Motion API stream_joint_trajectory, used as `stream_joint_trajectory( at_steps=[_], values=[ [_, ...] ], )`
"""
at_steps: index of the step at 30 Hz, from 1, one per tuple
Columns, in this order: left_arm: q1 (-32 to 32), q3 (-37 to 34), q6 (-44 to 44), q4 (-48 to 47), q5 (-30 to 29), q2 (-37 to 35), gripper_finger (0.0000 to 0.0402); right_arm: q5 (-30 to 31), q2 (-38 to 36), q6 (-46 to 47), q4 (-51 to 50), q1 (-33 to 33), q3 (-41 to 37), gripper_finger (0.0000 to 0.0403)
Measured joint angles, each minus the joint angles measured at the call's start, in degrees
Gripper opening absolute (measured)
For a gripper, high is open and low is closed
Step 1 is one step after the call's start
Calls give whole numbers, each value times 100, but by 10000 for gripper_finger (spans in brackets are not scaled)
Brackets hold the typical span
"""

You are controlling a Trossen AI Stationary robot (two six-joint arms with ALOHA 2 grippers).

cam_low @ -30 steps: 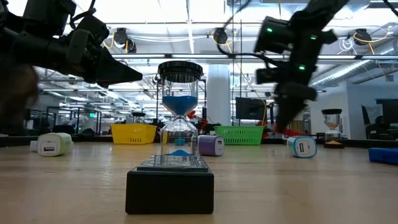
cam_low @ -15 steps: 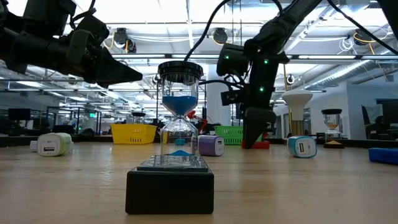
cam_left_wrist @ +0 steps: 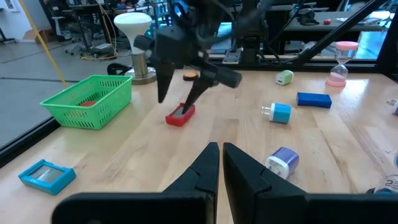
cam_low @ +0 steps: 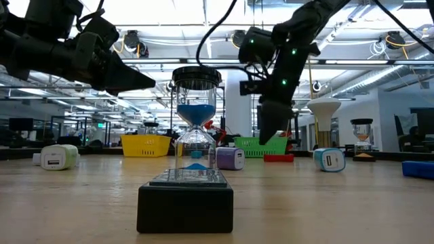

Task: Pick & Place Office items
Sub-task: Put the red digital clock into the green bin

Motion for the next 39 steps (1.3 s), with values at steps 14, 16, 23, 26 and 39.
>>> stream_joint_trajectory(
  at_steps=[14, 16, 23, 26, 39],
  values=[
    [0, 1, 0, -7, 0, 0, 26, -45, -666, 1057, 153, -57, -195, 93],
    [-1, 0, 2, -7, 1, 0, 26, -252, -670, 1208, 49, -130, -270, 57],
    [-1, 1, 2, -4, 1, 0, 26, -776, -667, 1783, 40, -325, -285, 14],
    [1, 1, 2, -4, 1, 0, 26, -1182, -678, 1818, -71, -385, -262, 44],
    [1, 1, 2, -4, 1, 0, 26, -1026, -35, 895, -79, -431, -271, 228]
  ],
)
